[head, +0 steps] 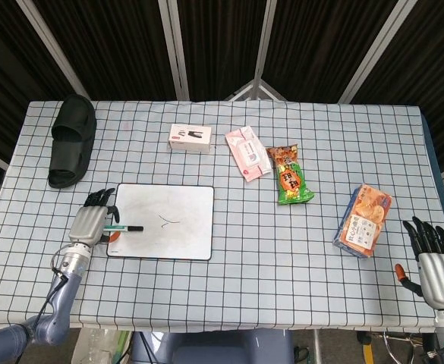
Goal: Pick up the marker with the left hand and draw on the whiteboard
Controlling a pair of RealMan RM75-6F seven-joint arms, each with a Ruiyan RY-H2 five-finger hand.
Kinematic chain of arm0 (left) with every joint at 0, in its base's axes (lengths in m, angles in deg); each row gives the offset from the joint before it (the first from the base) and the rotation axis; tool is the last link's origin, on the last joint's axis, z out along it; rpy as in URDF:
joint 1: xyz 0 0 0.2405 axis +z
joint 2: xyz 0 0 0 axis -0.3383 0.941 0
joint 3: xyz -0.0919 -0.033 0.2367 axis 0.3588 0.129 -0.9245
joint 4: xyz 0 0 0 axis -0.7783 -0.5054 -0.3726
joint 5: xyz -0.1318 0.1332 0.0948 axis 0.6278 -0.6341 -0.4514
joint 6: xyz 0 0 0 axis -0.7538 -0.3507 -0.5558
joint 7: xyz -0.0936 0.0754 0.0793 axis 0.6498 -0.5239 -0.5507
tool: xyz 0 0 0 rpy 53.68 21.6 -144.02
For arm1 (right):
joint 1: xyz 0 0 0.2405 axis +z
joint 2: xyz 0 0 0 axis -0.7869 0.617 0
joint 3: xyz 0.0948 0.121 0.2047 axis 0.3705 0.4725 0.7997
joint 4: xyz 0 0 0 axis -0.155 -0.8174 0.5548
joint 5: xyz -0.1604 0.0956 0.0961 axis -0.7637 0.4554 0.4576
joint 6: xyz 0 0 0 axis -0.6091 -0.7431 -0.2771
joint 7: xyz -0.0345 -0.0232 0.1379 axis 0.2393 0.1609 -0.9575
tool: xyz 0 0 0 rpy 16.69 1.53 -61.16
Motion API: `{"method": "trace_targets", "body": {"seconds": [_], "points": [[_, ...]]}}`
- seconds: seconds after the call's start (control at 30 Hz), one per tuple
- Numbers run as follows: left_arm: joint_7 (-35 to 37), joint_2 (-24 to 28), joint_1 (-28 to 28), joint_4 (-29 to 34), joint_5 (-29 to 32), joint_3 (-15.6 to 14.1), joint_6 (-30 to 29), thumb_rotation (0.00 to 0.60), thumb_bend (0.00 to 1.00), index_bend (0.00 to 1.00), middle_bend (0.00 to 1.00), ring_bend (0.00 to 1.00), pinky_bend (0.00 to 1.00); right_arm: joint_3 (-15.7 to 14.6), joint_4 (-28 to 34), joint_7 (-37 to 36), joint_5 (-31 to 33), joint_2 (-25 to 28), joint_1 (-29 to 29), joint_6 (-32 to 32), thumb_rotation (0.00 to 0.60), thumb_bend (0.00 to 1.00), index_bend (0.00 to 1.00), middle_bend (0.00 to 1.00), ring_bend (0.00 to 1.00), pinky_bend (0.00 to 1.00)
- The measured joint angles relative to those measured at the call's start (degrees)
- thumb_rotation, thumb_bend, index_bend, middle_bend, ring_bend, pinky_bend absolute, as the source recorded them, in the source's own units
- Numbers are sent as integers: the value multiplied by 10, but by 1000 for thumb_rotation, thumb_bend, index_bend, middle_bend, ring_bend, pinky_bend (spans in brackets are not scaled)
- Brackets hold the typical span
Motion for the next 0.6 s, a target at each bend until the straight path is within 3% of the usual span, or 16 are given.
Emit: {"method": "trace_targets", "body": {"seconds": [0.17,0.23,0.33,0.6], "points": [[15,19,9,27,3,3,-4,600,276,123,0,0,0,-1,0,3,-1,0,0,0,600,364,0,0,0,0],[22,29,13,36,1,4,-9,600,256,55,0,0,0,-1,0,3,-1,0,0,0,600,365,0,0,0,0],[25,47,19,49,-3,3,-14,600,199,3,0,0,0,-1,-1,4,-2,1,0,0,600,364,0,0,0,0],[22,115,55,119,-62,-24,-80,600,72,0,0,0,0,-3,-9,7,-16,0,0,-7,600,364,0,0,0,0]]}}
